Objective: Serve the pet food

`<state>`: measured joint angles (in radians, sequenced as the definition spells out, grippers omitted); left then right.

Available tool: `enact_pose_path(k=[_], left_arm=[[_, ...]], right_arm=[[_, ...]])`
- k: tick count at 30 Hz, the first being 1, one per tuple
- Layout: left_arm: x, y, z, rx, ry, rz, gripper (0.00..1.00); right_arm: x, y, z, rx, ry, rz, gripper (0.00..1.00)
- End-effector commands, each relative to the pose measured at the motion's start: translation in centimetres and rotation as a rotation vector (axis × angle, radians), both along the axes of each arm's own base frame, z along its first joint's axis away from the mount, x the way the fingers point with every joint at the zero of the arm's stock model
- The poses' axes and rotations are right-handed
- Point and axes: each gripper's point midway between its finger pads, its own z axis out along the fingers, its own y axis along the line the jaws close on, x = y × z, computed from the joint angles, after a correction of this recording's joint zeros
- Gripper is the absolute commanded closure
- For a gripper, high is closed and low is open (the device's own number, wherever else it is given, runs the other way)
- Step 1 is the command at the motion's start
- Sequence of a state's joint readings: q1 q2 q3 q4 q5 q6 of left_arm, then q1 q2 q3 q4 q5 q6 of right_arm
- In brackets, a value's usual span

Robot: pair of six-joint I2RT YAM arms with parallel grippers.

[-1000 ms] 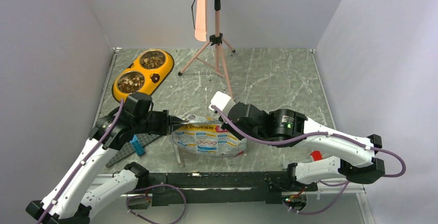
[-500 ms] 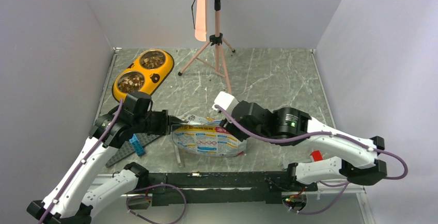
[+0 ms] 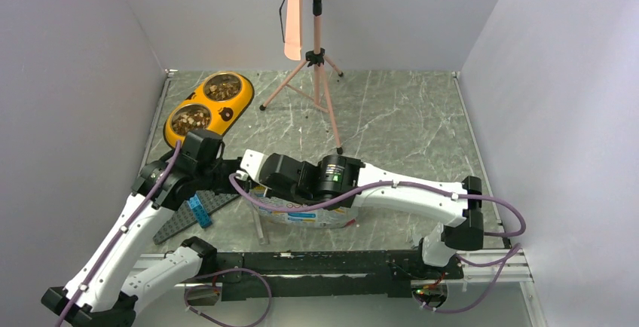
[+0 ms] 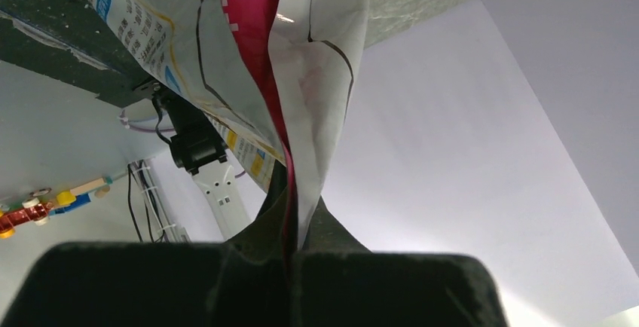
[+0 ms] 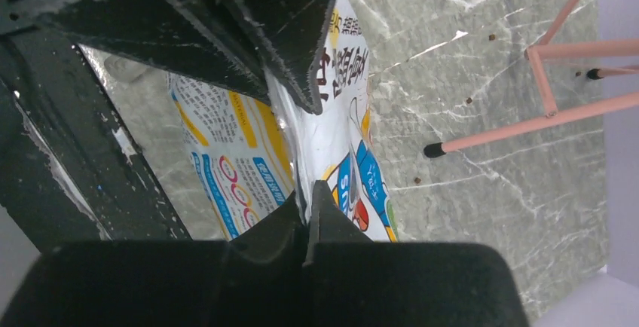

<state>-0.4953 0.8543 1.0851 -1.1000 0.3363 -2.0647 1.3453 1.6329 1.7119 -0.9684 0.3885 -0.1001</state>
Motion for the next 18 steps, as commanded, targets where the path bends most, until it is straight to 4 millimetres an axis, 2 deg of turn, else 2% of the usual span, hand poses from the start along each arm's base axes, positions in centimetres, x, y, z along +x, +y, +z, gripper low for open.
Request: enact_pose_path(k=[1, 7, 8, 9, 11, 13, 14, 15, 18], left_arm=[[0.9, 0.6, 1.8, -0.019, -0.049, 0.062, 1.0], [1.4, 1.2, 1.7, -0.001, -0.044, 0.085, 1.0], [1.4, 1.3, 1.7, 0.002, -0.045, 0.084, 1.0], [1.5, 1.3, 1.8, 0.001, -0.046, 0.081, 1.0], [1.6, 1.4, 1.8, -0.002, -0.045, 0.082, 1.0], [1.6, 1.4, 1.7, -0.004, -0.044, 0.081, 1.0], [1.6, 1.4, 1.7, -0.004, -0.042, 0.079, 1.0], [1.6, 1.4, 1.6, -0.002, -0.04, 0.078, 1.0], [1.5, 1.6, 1.5, 0.007, -0.038, 0.082, 1.0]], right_arm=[[1.1, -0.8, 1.5, 0.022, -0.054, -0.009, 1.0], [0.2, -5.1, 1.0, 0.034, 0.028, -0.047, 1.0], [0.0, -5.7, 1.1, 0.039, 0.028, -0.041, 0.96], [0.1, -6.3, 1.1, 0.04, 0.019, -0.048, 0.85], [0.6, -8.1, 1.0, 0.006, -0.019, -0.09, 0.79], [1.3, -10.0, 0.5, -0.06, -0.07, -0.136, 0.8], [1.8, -10.9, 0.4, -0.09, -0.101, -0.159, 0.86], [2.1, -11.8, 0.4, -0.114, -0.13, -0.183, 1.0], [2.2, -13.2, 1.4, -0.071, -0.149, -0.201, 1.0]])
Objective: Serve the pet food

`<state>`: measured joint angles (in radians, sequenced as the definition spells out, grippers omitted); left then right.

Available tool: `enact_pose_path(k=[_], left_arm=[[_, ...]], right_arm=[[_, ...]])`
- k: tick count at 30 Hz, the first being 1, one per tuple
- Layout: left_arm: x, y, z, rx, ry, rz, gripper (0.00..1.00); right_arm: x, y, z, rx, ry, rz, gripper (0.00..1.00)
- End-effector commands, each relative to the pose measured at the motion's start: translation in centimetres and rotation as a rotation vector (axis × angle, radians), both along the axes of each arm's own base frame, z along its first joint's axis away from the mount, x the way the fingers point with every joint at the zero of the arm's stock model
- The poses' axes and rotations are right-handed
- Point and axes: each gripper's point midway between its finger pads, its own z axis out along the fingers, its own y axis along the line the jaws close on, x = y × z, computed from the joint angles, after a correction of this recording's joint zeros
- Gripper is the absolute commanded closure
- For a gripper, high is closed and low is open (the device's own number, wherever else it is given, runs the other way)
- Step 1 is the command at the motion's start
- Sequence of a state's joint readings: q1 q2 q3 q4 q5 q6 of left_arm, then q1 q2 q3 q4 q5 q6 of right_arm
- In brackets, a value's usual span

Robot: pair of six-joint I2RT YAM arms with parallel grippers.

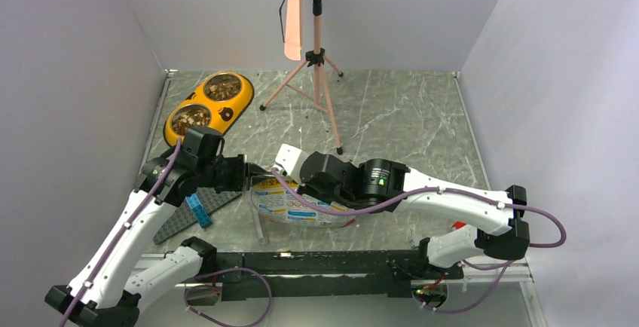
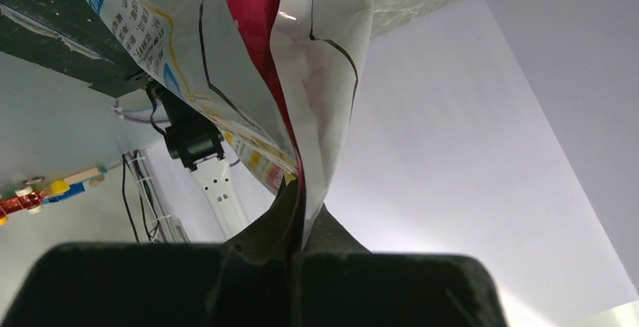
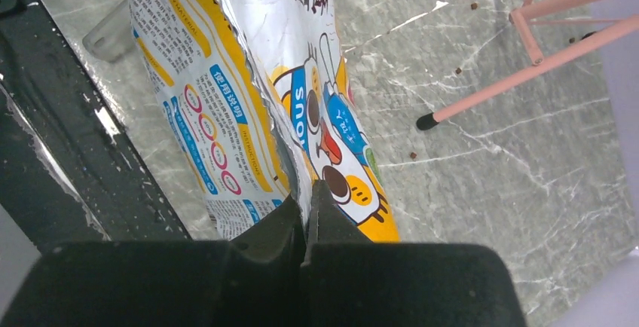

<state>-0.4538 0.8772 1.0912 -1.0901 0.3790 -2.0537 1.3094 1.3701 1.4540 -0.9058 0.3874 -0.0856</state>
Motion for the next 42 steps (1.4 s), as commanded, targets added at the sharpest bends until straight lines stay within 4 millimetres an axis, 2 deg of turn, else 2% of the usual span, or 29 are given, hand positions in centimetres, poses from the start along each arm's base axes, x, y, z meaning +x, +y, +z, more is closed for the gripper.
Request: enact_pose_path(k=[1, 3, 11, 17, 19, 22, 23, 24, 25, 28, 32, 34, 35, 36, 42], left_arm=[[0.8, 1.7, 1.3, 0.029, -0.052, 0.078, 1.0], [0.7, 1.9, 1.3, 0.033, -0.05, 0.084, 1.0], [0.5, 2.3, 0.9, 0.028, -0.02, 0.09, 1.0], [0.7, 2.4, 1.0, 0.034, -0.022, 0.091, 1.0], [0.8, 2.3, 1.0, 0.033, -0.022, 0.087, 1.0], [0.9, 2.2, 1.1, 0.031, -0.027, 0.082, 1.0], [1.0, 2.2, 1.1, 0.032, -0.024, 0.081, 1.0], [1.0, 2.2, 1.2, 0.032, -0.028, 0.079, 1.0], [1.0, 2.1, 1.2, 0.031, -0.029, 0.077, 1.0], [1.2, 2.2, 1.4, 0.038, -0.033, 0.079, 1.0], [1.1, 2.3, 1.3, 0.044, -0.033, 0.084, 1.0], [1.2, 2.4, 1.2, 0.047, -0.034, 0.083, 1.0], [1.2, 2.4, 1.3, 0.05, -0.038, 0.084, 1.0], [1.3, 2.4, 1.4, 0.054, -0.046, 0.084, 1.0], [2.8, 3.4, 2.5, 0.118, -0.179, 0.103, 1.0]], right_arm=[[2.1, -7.2, 1.6, -0.097, -0.11, -0.153, 1.0], [2.3, -8.0, 1.9, -0.066, -0.069, -0.197, 1.0], [2.6, -11.8, -0.3, -0.163, -0.047, -0.284, 1.0], [3.1, -14.5, 0.2, -0.164, -0.102, -0.387, 0.98], [2.8, -14.8, 0.4, -0.157, -0.098, -0.38, 0.86], [2.4, -14.7, 1.1, -0.108, -0.091, -0.354, 0.83], [2.4, -14.8, 1.3, -0.1, -0.09, -0.352, 0.84], [2.3, -14.7, 1.3, -0.096, -0.084, -0.347, 0.96], [2.2, -14.7, 1.3, -0.094, -0.079, -0.343, 1.0], [2.0, -14.6, 2.2, -0.038, -0.095, -0.31, 1.0], [2.1, -16.0, 2.1, -0.048, -0.091, -0.346, 1.0], [1.7, -16.2, 1.7, -0.056, -0.067, -0.334, 0.87], [1.6, -16.3, 1.6, -0.054, -0.064, -0.328, 0.91], [1.6, -16.5, 1.5, -0.055, -0.067, -0.331, 1.0], [1.2, -16.5, 2.1, -0.001, -0.07, -0.311, 1.0]])
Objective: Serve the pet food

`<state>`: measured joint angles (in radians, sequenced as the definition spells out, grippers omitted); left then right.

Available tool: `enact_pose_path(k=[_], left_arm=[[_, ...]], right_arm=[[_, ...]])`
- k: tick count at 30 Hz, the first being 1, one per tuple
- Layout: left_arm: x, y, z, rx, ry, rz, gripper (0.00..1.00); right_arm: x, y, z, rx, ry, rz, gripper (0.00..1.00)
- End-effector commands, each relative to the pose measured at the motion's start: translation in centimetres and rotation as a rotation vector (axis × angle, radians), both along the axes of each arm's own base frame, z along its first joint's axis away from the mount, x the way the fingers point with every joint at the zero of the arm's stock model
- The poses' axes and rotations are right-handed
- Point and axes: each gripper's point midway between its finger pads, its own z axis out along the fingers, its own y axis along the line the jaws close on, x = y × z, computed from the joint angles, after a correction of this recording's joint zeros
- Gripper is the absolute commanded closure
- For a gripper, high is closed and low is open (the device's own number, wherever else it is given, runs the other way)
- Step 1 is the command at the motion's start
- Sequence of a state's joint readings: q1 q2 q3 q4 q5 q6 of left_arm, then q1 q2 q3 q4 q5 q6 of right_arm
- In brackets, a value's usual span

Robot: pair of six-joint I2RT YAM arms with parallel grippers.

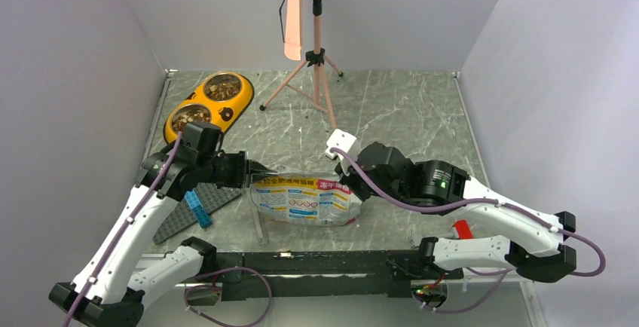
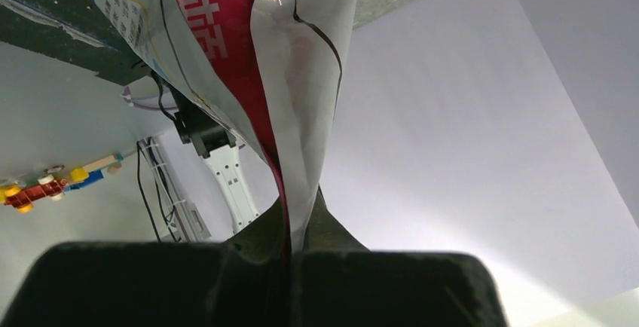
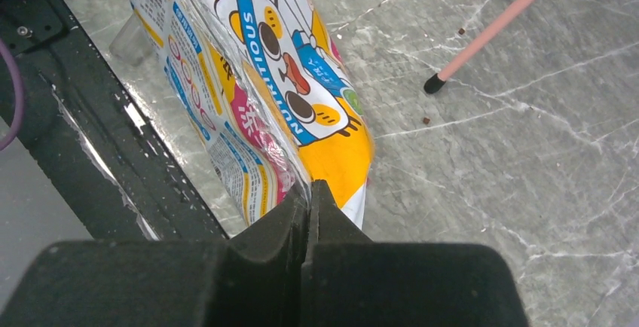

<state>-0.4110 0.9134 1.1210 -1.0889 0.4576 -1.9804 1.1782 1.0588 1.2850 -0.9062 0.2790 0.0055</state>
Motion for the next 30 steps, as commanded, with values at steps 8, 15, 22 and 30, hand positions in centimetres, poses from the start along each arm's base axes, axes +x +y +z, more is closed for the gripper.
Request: enact_pose_path(k=[8, 15, 22, 30], left_arm=[[2.7, 4.6, 2.0, 0.19, -0.23, 0.167, 0.81], [2.7, 5.0, 1.9, 0.212, -0.231, 0.179, 1.0], [2.9, 4.8, 2.0, 0.273, -0.266, 0.097, 0.77], [3.0, 6.7, 5.1, 0.434, -0.389, 0.049, 0.38]], right_arm=[[1.6, -7.4, 0.9, -0.167, -0.103, -0.143, 1.0], [1.8, -5.9, 1.5, -0.143, -0.105, -0.11, 1.0], [1.6, -4.3, 1.9, -0.103, -0.074, -0.08, 0.73], [1.0, -1.6, 2.7, -0.015, -0.025, -0.025, 0.38]])
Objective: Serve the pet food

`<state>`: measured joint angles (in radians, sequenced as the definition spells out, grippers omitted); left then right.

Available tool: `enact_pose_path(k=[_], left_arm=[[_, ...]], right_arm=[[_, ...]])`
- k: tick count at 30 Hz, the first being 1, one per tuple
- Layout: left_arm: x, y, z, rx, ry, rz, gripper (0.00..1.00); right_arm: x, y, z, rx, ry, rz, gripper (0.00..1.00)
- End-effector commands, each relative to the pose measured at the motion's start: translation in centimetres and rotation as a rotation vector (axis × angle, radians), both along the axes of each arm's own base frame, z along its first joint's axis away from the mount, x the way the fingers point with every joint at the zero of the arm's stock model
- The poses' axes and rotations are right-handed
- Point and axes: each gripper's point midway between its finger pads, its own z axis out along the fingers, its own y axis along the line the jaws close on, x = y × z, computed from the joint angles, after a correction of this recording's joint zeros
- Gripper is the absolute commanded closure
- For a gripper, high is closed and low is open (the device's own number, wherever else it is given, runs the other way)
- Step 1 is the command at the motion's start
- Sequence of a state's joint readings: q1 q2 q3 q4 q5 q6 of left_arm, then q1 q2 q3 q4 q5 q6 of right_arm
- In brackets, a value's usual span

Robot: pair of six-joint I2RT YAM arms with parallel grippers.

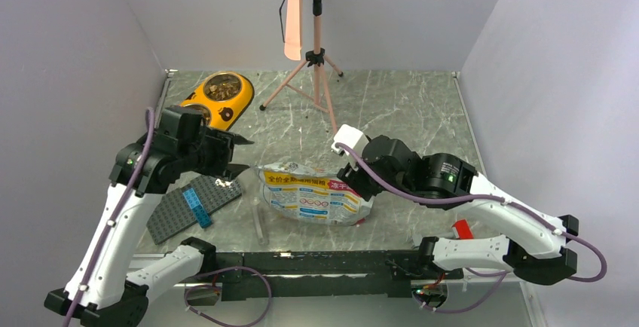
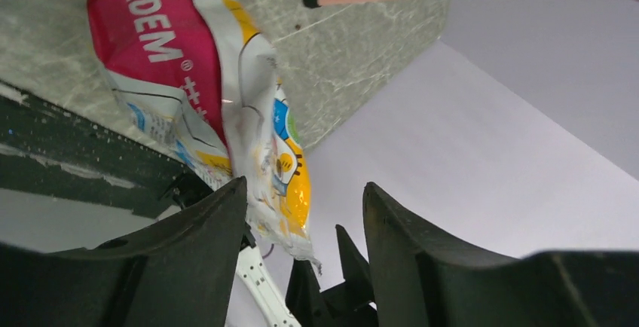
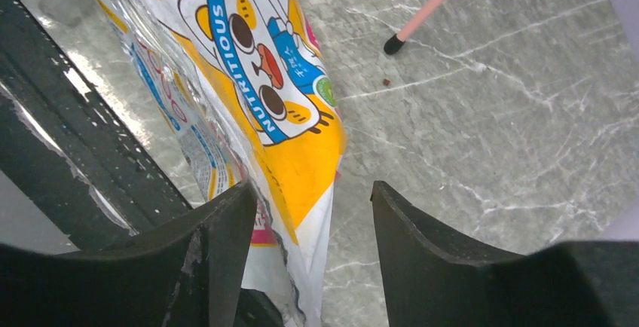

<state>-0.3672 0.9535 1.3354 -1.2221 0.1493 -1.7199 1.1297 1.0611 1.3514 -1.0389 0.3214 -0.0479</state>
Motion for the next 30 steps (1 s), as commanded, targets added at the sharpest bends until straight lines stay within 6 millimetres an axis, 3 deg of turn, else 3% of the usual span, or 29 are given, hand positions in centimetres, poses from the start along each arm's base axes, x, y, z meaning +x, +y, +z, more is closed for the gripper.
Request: enact_pose_path(k=[1, 8, 10, 13, 19, 24, 26, 30], left_arm=[[0.3, 2.2, 3.3, 0.142, -0.145, -0.014, 0.37], [-0.1, 2.9, 6.5, 0.207, -0.333, -0.079, 0.33], [0.0, 3.6, 7.7, 0.24, -0.441, -0.073, 0.25], [-0.3, 4.4, 9.5, 0.273, -0.558, -0.058, 0.05], [-0.8, 5.1, 12.1, 0.351, -0.652, -0.095, 0.02], [-0.9, 4.6, 11.7, 0.339, -0.656, -0.125, 0.03], [-1.0, 4.4, 11.4, 0.321, -0.659, -0.122, 0.03], [-1.0, 4.3, 11.2, 0.308, -0.661, -0.121, 0.05]], right_arm=[[-0.2, 2.2, 2.2, 0.101, 0.013, 0.039, 0.37], [-1.8, 6.6, 2.9, 0.173, 0.086, 0.161, 0.3], [-2.1, 7.9, 3.6, 0.2, 0.096, 0.182, 0.29], [-2.6, 9.4, 4.2, 0.237, 0.117, 0.23, 0.26], [-4.5, 11.4, 2.4, 0.19, 0.204, 0.316, 0.24], [-5.4, 12.6, -0.3, 0.049, 0.151, 0.3, 0.24], [-4.6, 13.0, -0.5, 0.026, 0.102, 0.221, 0.29], [-2.6, 13.2, 0.4, 0.02, 0.011, 0.1, 0.55]])
